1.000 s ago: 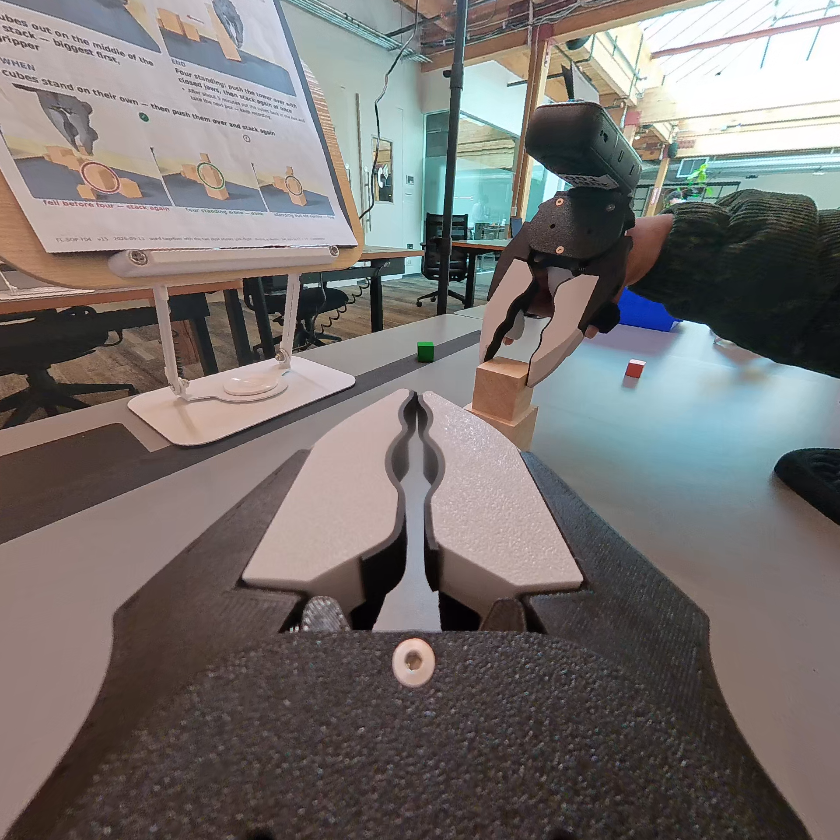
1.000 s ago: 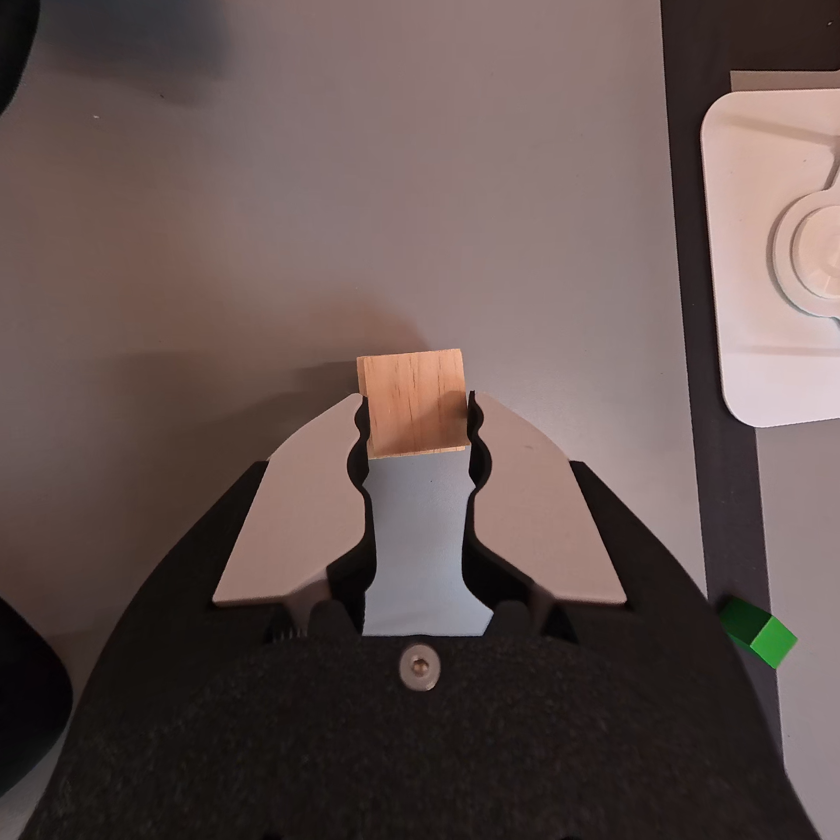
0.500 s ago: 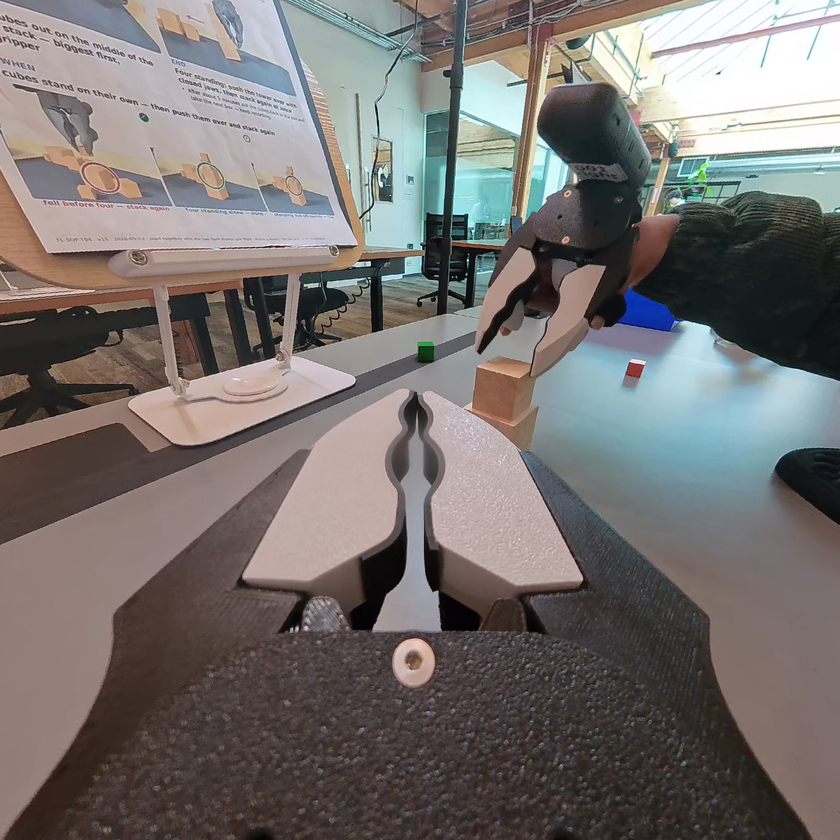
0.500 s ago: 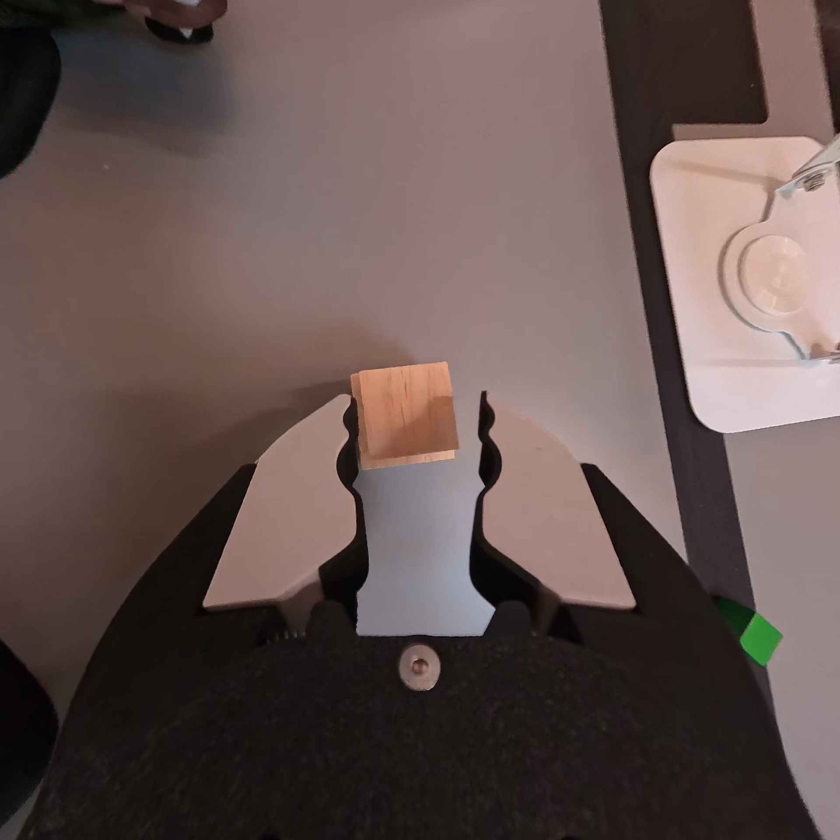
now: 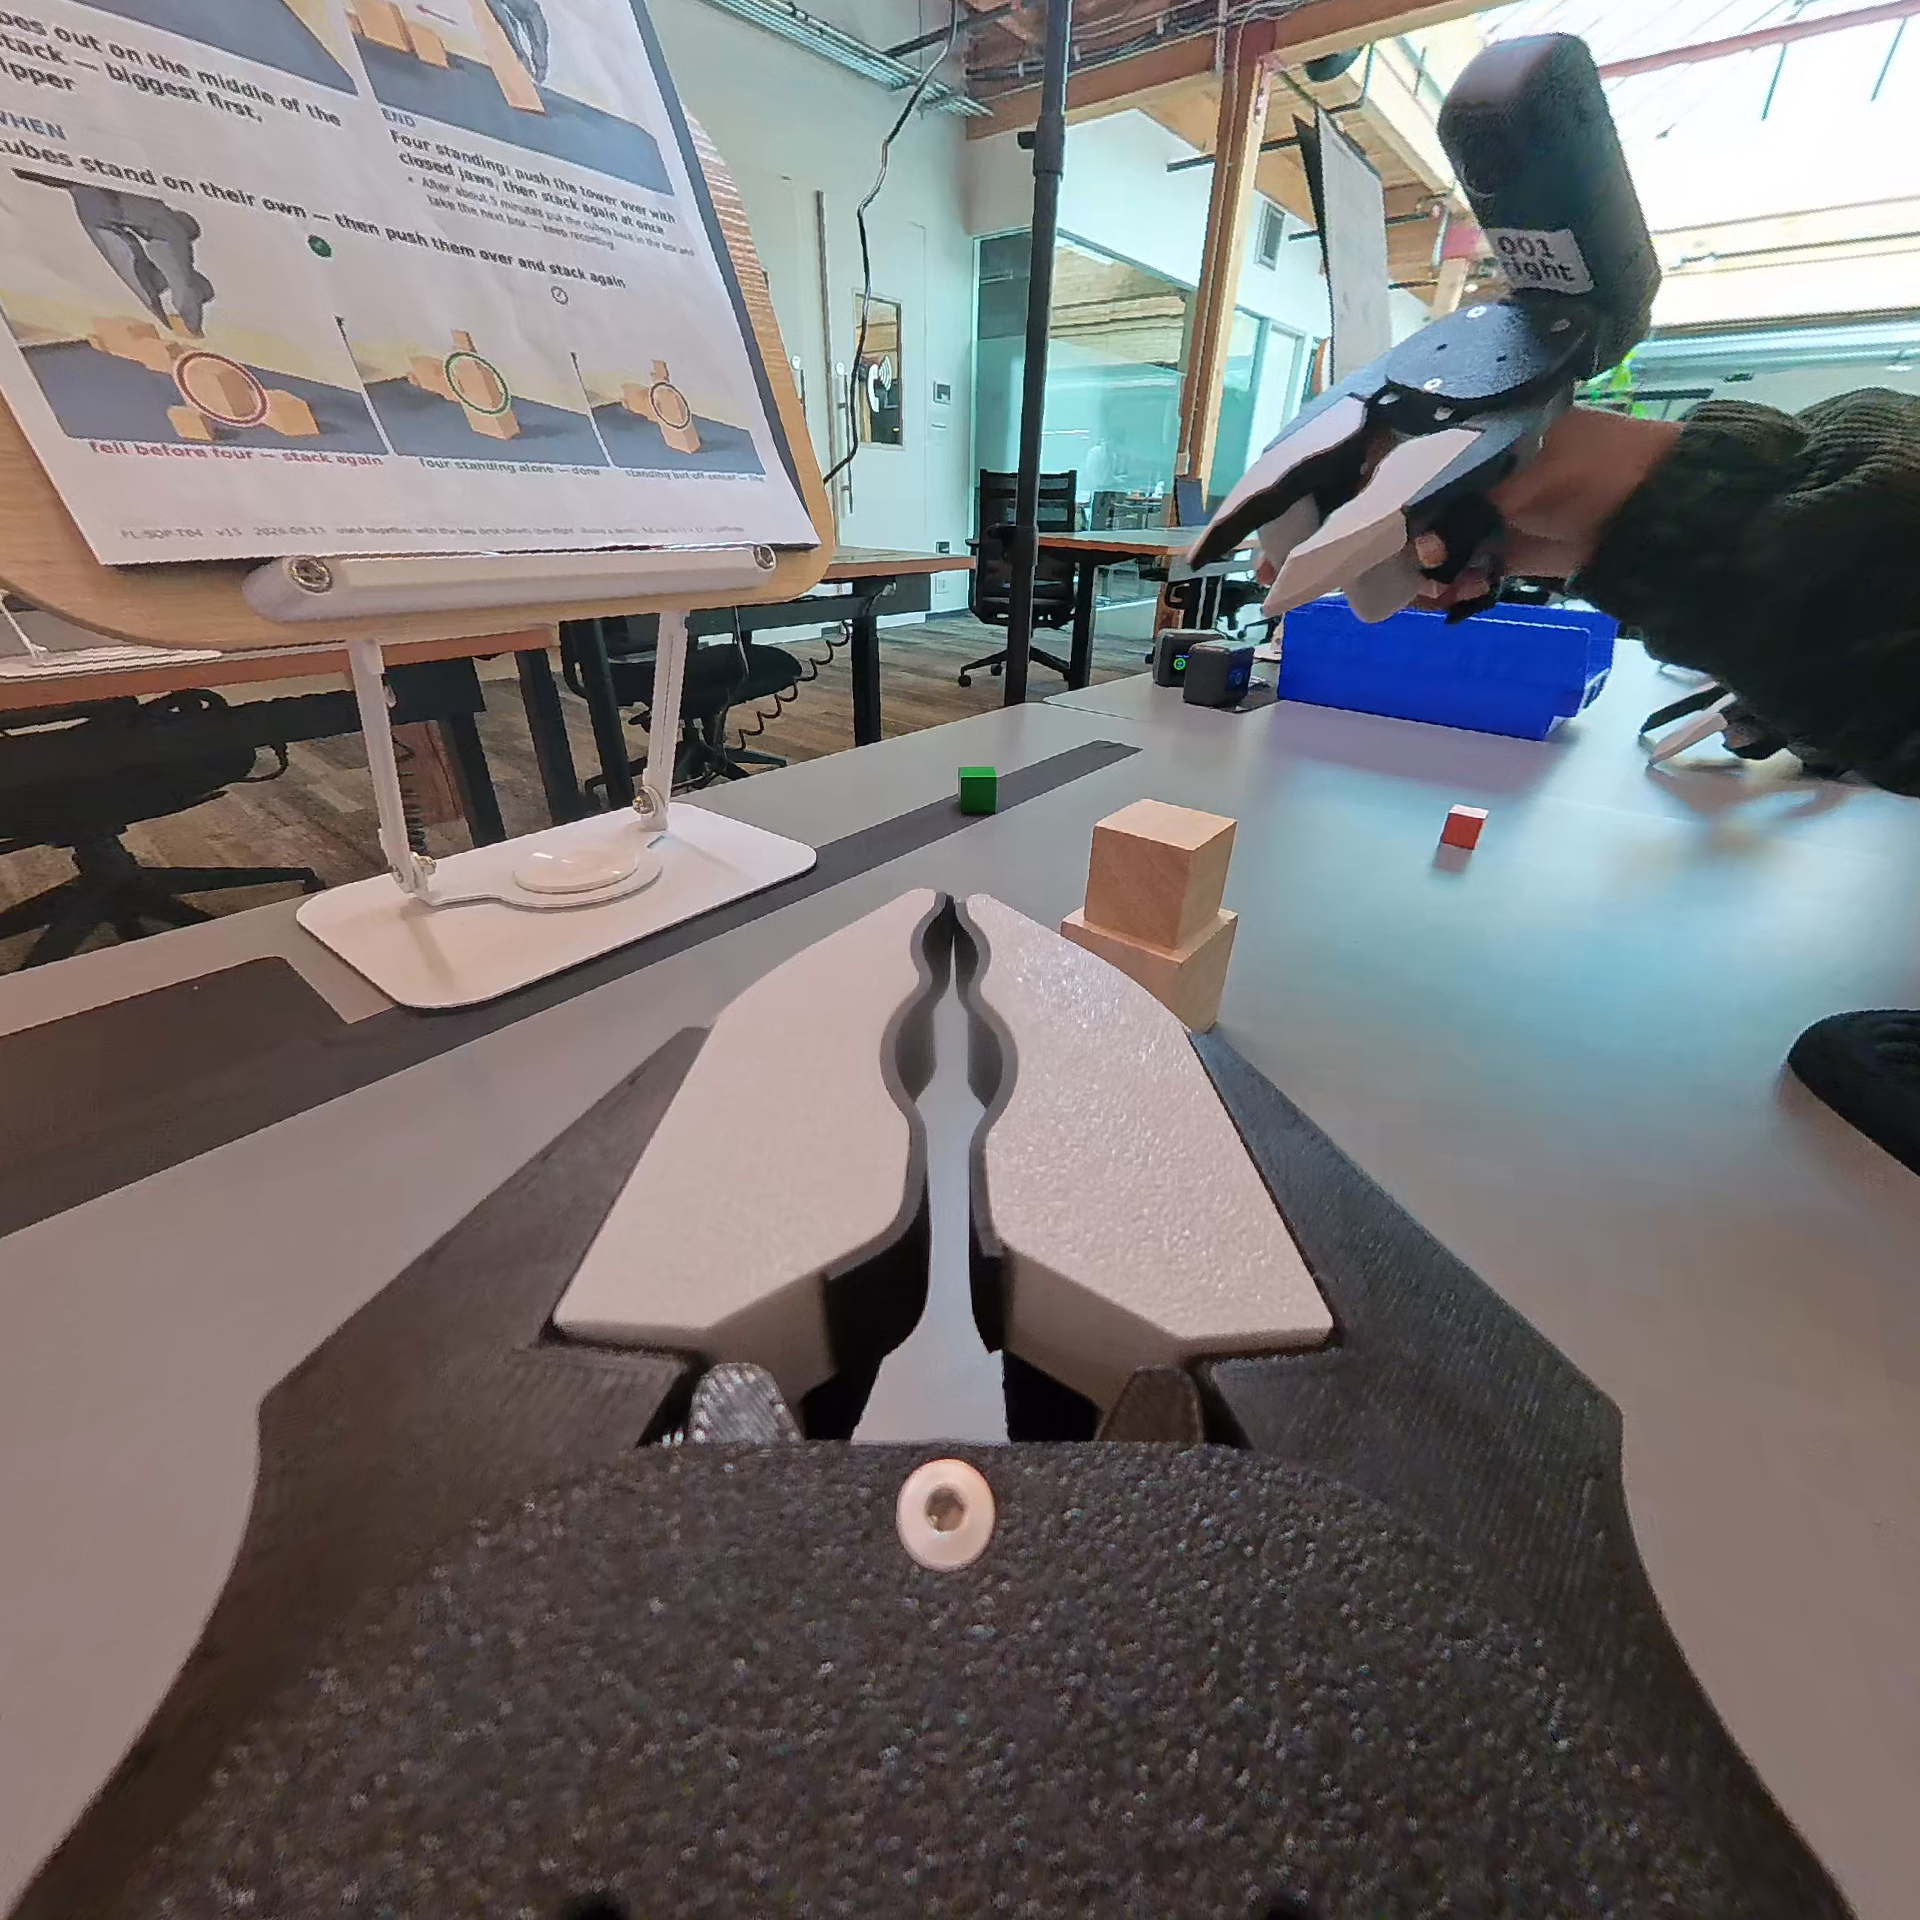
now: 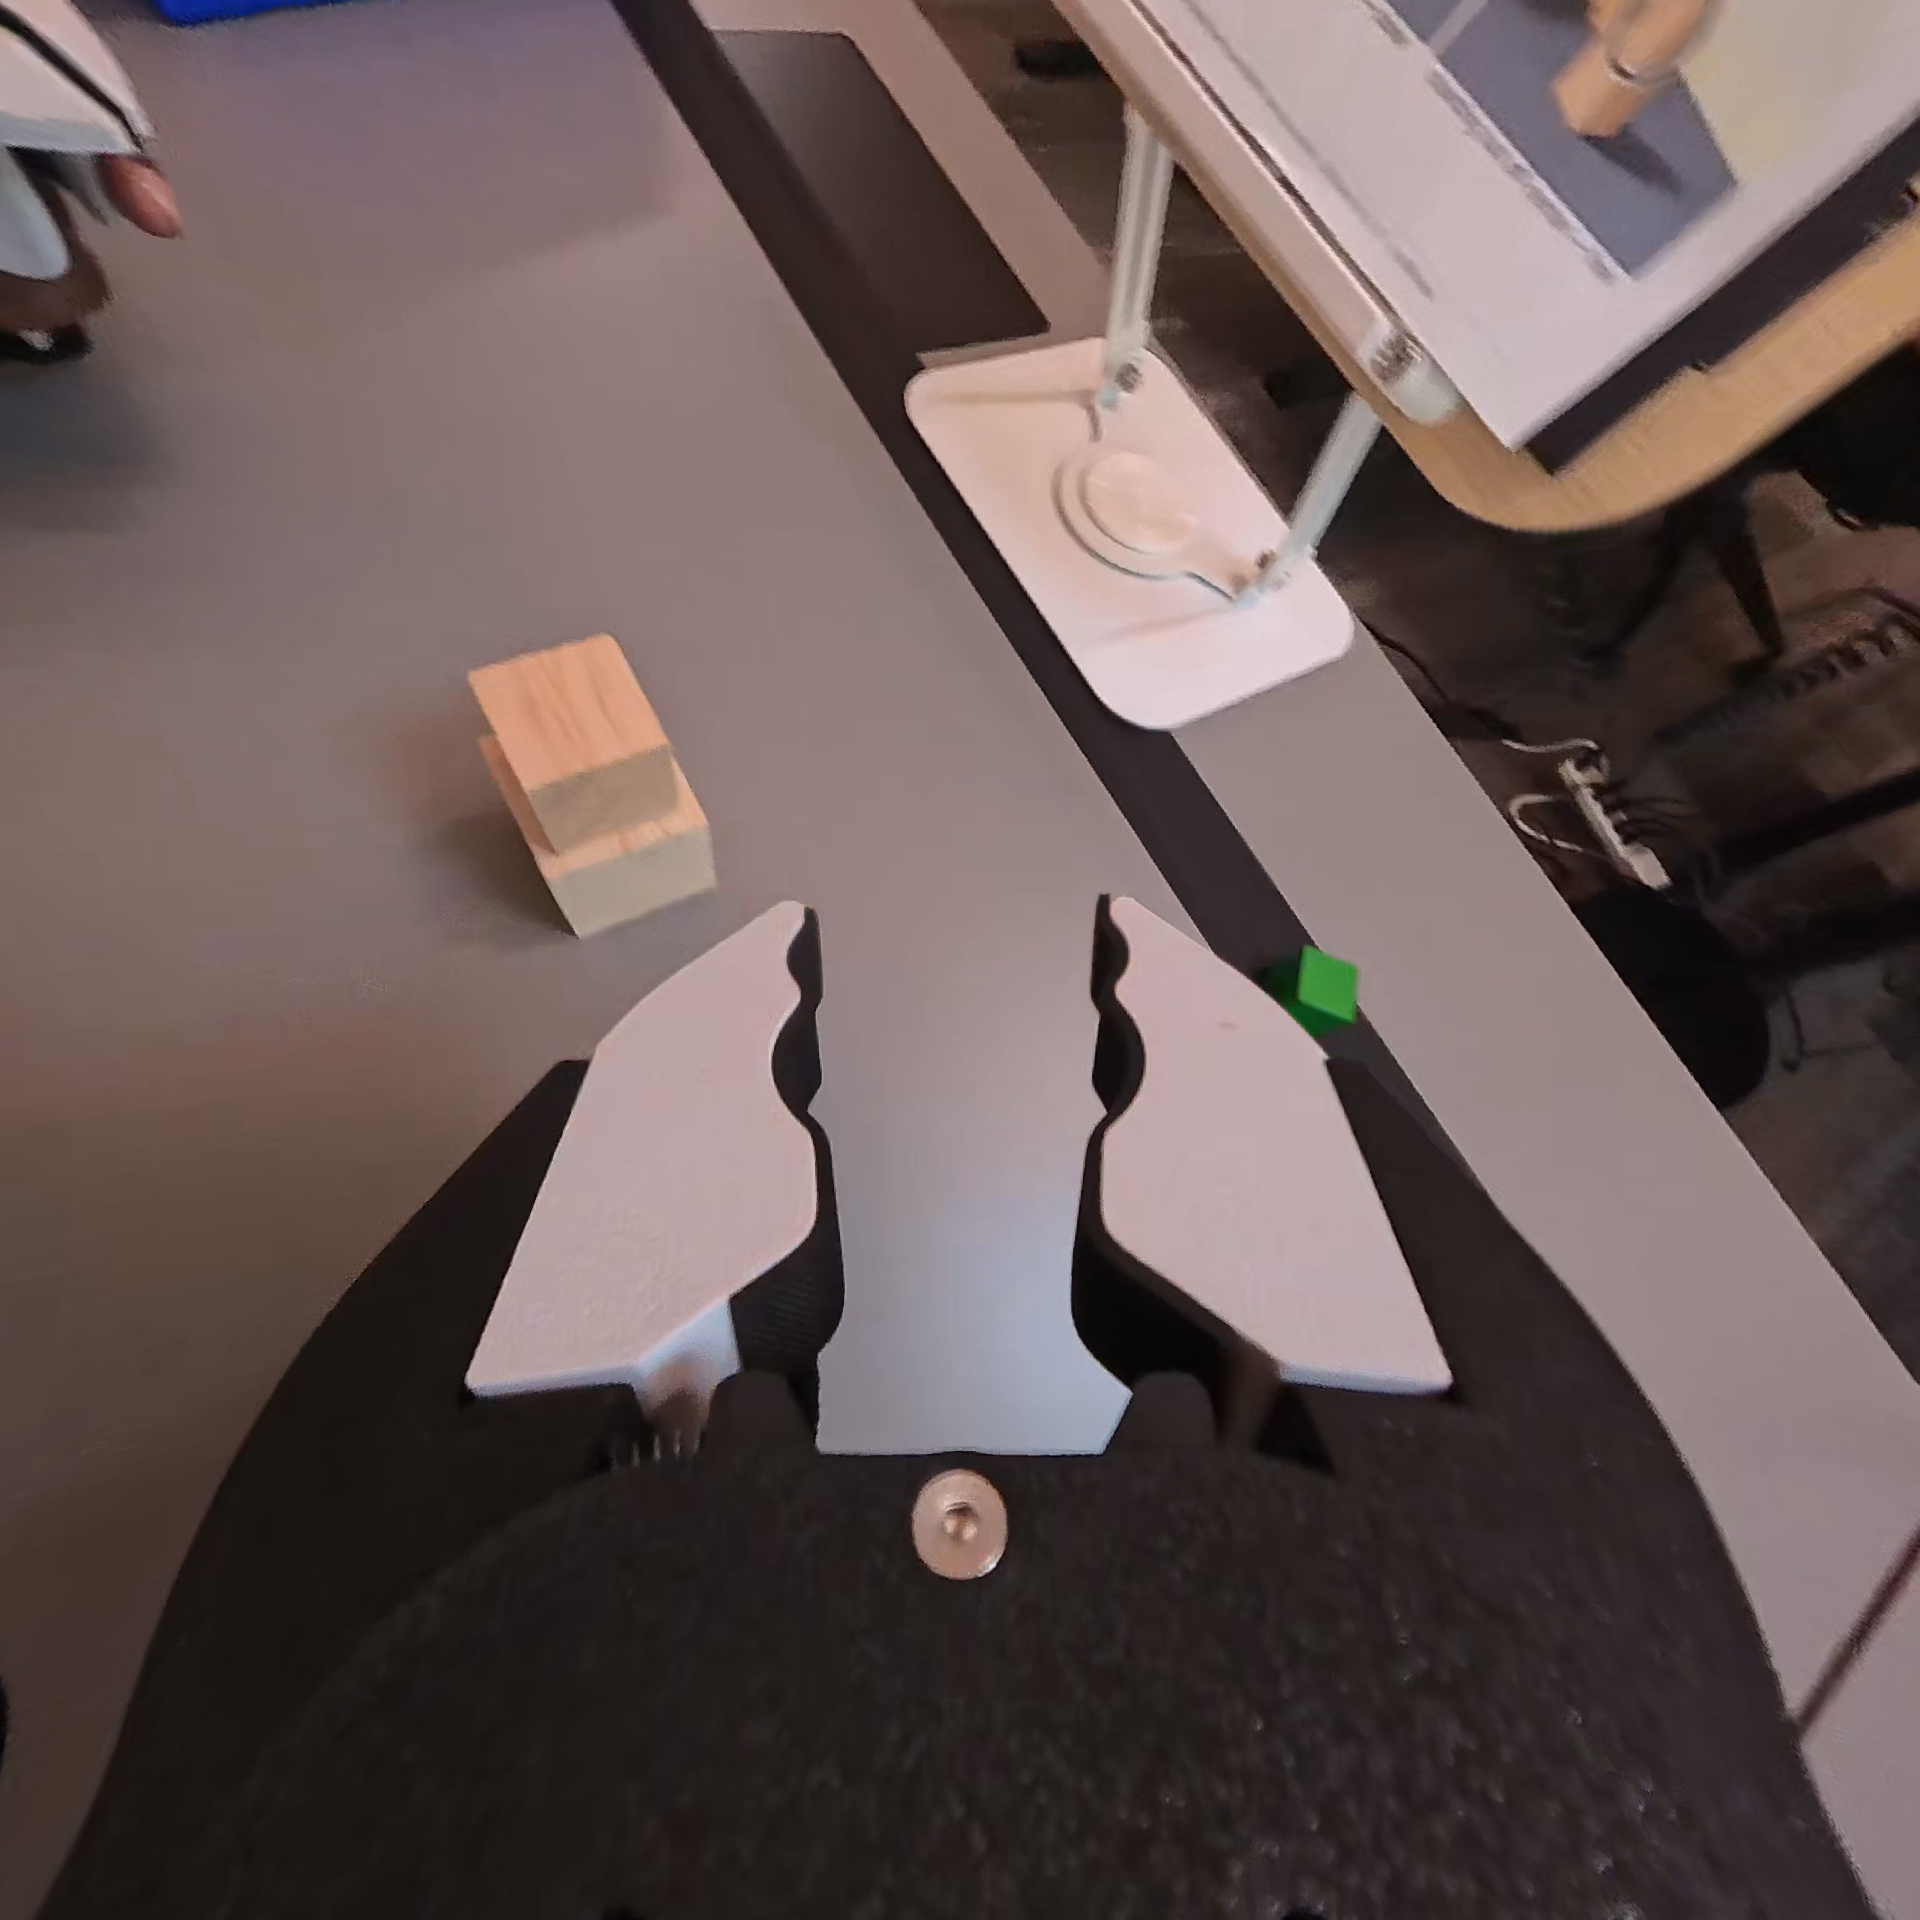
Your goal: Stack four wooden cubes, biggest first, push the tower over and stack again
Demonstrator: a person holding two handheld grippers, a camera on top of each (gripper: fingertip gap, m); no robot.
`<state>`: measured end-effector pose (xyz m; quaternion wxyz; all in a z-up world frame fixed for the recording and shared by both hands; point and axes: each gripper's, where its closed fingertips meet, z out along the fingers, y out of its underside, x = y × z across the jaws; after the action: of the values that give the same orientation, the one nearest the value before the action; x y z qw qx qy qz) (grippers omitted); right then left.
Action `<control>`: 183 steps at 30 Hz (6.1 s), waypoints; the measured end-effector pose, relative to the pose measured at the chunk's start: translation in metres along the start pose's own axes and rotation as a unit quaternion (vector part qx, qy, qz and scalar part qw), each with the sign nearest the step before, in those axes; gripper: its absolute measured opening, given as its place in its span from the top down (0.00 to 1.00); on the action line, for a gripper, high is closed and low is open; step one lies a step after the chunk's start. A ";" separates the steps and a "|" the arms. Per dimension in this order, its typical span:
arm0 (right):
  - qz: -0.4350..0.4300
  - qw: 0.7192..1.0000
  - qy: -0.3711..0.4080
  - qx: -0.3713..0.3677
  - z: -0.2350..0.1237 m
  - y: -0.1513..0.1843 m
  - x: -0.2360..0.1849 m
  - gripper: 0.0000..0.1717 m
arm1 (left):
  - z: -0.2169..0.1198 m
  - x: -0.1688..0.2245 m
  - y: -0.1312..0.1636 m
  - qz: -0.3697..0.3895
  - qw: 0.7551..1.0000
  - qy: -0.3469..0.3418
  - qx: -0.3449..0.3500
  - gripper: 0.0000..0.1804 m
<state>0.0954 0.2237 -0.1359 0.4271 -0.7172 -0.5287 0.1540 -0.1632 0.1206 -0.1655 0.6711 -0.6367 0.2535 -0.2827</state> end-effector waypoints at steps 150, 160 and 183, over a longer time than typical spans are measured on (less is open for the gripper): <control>0.360 0.889 0.247 -0.139 -0.099 0.266 -0.008 0.78 | 0.000 -0.002 0.003 0.019 1.000 -0.019 -0.010 1.00; 0.237 0.964 0.121 -0.009 -0.075 0.157 -0.011 0.87 | 0.000 -0.002 0.003 0.019 1.000 -0.016 -0.011 1.00; -0.093 0.964 -0.247 -0.039 0.061 -0.039 -0.091 0.87 | -0.002 -0.003 0.002 0.015 1.000 -0.013 -0.007 1.00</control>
<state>-0.0058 0.1735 -0.1628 0.2671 -0.6205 -0.6879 0.2655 -0.1668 0.1215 -0.1681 0.6741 -0.6411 0.2562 -0.2626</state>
